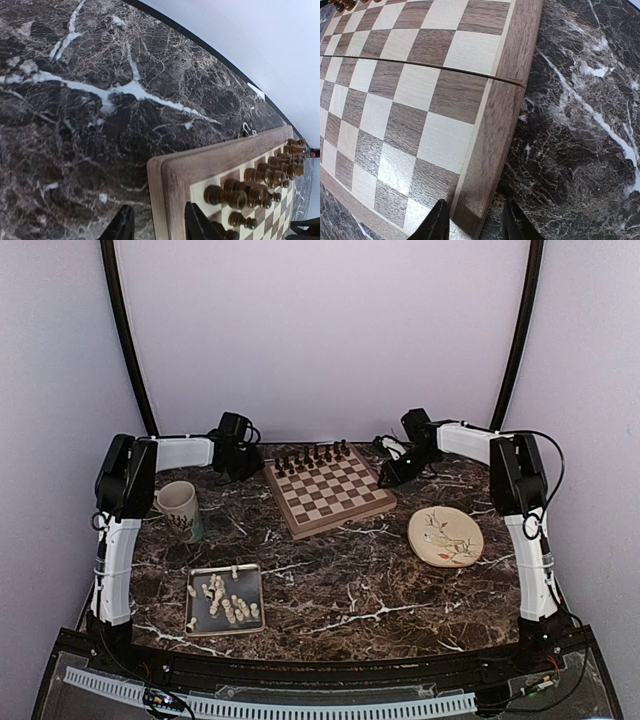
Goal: Set up the chess pieces on the board
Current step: Move the chessboard to the center of the board.
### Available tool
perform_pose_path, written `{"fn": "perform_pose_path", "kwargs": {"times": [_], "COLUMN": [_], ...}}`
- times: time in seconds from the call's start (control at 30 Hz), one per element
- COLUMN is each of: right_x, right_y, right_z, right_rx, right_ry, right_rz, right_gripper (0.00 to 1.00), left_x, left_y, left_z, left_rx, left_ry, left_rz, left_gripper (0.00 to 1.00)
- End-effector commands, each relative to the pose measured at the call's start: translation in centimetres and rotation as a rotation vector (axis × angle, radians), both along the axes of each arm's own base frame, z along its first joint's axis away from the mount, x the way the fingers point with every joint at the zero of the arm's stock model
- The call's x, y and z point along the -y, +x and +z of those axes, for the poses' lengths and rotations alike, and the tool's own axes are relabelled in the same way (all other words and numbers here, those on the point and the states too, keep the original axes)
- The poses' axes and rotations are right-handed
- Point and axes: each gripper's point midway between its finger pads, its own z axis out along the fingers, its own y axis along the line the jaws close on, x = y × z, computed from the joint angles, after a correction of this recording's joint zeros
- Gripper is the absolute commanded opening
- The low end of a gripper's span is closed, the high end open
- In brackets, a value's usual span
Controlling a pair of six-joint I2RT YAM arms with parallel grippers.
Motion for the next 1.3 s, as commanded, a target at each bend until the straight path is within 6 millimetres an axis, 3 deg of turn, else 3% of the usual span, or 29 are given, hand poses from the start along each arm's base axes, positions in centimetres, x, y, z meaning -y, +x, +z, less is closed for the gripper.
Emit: {"fn": "perform_pose_path", "kwargs": {"times": [0.0,0.37,0.57,0.77,0.97,1.1,1.27], "right_x": [-0.7,-0.3,-0.2,0.1,1.8,1.3,-0.5], "right_y": [-0.9,-1.0,-1.0,0.0,1.9,1.7,-0.8], "right_z": [-1.3,-1.3,-2.2,0.2,2.0,0.7,-1.0], "right_rx": [-0.069,-0.069,-0.088,-0.036,0.006,-0.035,-0.117], "right_ry": [0.029,0.022,0.013,0.024,0.041,0.049,0.076], "right_rz": [0.004,-0.021,-0.031,-0.050,-0.114,-0.096,-0.018], "right_gripper": [0.36,0.39,0.40,0.40,0.41,0.43,0.43], "left_x": [0.9,0.3,0.9,0.3,0.7,0.8,1.6], "left_y": [2.7,6.2,6.7,6.6,6.4,6.3,6.0], "left_z": [1.8,0.2,-0.7,-1.1,-1.6,-1.7,-1.6], "left_rx": [0.082,0.141,0.133,0.123,0.108,0.104,0.096], "left_ry": [-0.058,-0.081,-0.110,-0.084,-0.091,-0.087,-0.101], "left_rz": [0.021,0.124,0.129,0.144,0.124,0.109,0.066], "left_gripper": [0.37,0.39,0.38,0.35,0.30,0.30,0.27]}}
